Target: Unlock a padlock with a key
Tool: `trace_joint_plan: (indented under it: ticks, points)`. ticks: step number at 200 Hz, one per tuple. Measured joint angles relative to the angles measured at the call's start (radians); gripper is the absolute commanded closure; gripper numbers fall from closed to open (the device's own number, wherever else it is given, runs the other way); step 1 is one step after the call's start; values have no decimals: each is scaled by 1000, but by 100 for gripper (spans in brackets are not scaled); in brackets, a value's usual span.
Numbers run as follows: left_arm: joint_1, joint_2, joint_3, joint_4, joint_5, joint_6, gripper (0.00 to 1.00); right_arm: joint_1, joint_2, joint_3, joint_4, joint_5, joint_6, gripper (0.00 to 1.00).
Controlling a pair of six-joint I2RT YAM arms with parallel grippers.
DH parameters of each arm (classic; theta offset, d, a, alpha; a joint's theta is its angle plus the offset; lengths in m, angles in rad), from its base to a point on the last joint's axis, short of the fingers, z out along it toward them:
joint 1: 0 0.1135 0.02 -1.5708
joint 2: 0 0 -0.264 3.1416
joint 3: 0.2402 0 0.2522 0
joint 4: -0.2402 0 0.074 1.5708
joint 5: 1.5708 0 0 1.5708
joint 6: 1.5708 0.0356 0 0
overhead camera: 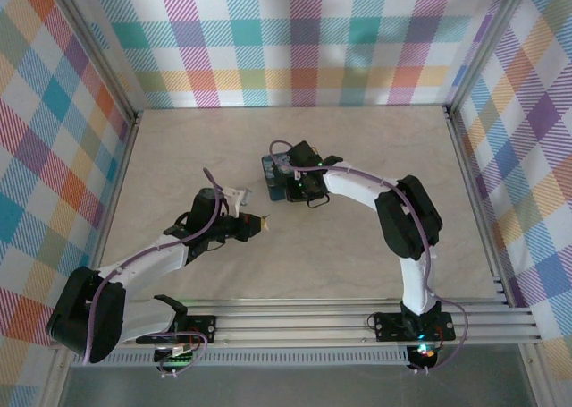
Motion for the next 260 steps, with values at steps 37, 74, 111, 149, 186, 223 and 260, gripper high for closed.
trace_joint_plan:
  ticks: [37, 74, 111, 149, 186, 223, 260]
  points:
    - [0, 16, 0, 76, 16, 18, 100, -13, -14, 0, -42, -101, 48, 93]
    - [0, 62, 0, 167, 20, 22, 100, -35, -17, 0, -56, -183, 99, 94]
    - [-2, 117, -2, 275, 19, 26, 100, -82, -40, -12, -52, -264, 151, 94]
    - [-24, 178, -7, 360, 8, 54, 100, -122, -80, -32, -51, -329, 195, 95]
    - [-72, 241, -7, 420, -19, 78, 100, -143, -86, -34, -54, -381, 229, 98]
    - [-116, 299, -6, 487, -72, 86, 100, -160, -88, -34, -59, -447, 252, 100]
    - [-124, 331, -6, 552, -125, 90, 100, -197, -88, -34, -77, -536, 257, 100]
